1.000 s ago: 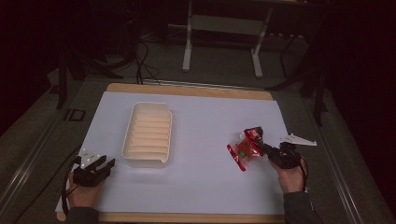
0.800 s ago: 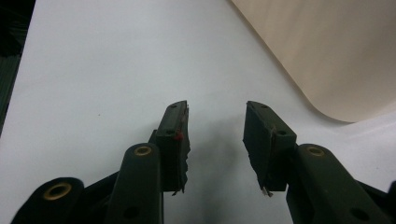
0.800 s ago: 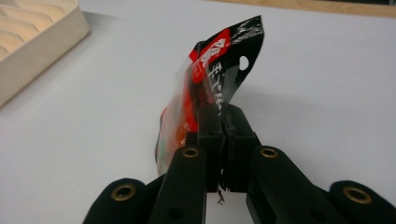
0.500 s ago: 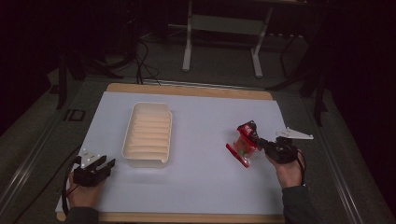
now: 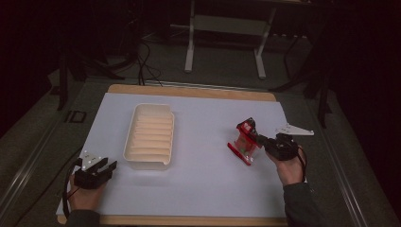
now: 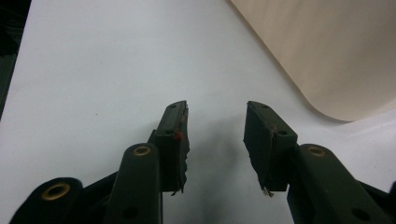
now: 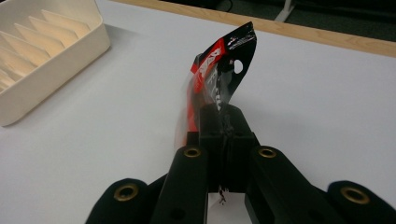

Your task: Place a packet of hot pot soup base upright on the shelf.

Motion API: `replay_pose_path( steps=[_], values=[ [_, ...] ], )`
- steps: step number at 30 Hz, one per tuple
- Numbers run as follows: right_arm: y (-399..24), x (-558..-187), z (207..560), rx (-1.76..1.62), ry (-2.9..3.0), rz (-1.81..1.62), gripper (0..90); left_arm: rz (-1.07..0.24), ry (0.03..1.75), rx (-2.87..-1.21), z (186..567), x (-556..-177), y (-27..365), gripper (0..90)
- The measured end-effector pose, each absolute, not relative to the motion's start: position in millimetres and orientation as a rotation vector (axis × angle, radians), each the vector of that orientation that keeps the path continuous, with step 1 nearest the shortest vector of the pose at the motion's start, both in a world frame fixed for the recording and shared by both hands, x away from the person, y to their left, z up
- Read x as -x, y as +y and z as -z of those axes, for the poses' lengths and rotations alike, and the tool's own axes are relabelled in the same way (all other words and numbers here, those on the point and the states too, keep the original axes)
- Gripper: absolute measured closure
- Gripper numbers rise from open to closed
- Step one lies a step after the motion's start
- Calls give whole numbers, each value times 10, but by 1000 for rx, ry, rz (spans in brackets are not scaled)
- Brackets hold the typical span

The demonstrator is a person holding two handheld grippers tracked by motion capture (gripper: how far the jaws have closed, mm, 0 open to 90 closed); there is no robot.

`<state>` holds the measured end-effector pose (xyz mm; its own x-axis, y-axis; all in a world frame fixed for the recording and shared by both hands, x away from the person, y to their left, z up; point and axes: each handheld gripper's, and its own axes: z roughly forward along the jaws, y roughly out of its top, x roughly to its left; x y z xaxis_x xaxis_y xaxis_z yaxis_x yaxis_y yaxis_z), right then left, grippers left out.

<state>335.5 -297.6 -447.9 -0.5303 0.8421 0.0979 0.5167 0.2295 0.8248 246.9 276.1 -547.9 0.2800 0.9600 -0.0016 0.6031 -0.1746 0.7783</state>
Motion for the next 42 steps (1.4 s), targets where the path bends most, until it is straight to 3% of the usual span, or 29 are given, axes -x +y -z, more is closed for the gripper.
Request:
replay_pose_path(
  steps=[42],
  values=[
    [-2571, -3658, 4364, -1102, 2228, -1259, 889, -666, 1407, -1872, 5480, -2472, 2761, 597]
  ],
)
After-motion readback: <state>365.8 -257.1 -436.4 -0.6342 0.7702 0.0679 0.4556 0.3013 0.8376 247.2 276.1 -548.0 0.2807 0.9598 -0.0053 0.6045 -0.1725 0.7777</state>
